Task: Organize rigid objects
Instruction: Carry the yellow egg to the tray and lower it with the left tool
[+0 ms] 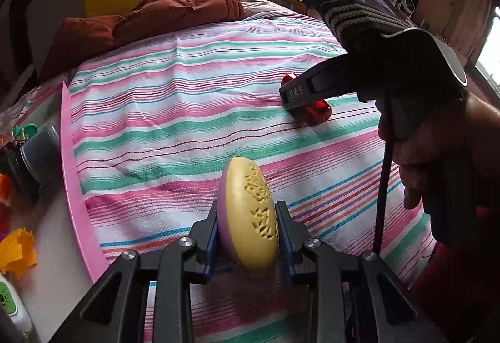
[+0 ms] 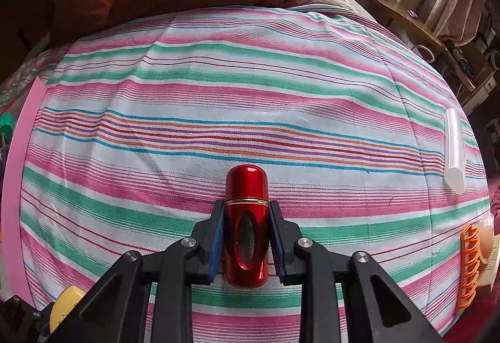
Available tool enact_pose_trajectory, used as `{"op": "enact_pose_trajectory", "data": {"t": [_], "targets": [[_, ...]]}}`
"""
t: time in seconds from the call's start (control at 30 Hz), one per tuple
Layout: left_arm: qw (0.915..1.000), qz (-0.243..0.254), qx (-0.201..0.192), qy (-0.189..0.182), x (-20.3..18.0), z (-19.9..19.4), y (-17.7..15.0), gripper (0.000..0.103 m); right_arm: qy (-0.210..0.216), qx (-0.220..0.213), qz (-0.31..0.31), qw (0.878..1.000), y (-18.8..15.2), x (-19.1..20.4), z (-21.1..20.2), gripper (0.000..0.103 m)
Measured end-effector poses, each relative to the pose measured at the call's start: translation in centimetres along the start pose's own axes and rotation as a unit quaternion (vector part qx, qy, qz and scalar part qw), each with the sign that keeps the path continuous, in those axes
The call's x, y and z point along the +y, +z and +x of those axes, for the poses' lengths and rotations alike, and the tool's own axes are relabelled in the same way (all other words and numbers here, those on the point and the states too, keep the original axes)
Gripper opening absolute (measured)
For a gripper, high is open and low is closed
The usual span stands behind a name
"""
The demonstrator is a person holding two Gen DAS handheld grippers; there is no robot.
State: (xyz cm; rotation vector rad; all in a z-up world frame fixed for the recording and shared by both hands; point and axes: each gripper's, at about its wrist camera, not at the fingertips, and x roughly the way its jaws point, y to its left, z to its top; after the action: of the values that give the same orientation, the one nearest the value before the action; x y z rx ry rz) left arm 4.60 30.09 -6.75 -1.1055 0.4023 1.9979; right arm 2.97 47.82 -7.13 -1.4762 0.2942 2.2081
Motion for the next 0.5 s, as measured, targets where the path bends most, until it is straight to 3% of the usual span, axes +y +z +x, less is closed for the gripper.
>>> {"op": "enact_pose_trajectory", "data": {"t": [0.5], "targets": [[0.9987, 0.004, -0.050, -0.008, -0.2, -3.8, 1.0, 0.029, -0.016, -0.012, -0.025, 1.000, 0.4, 2.0, -0.2, 0.026]]}}
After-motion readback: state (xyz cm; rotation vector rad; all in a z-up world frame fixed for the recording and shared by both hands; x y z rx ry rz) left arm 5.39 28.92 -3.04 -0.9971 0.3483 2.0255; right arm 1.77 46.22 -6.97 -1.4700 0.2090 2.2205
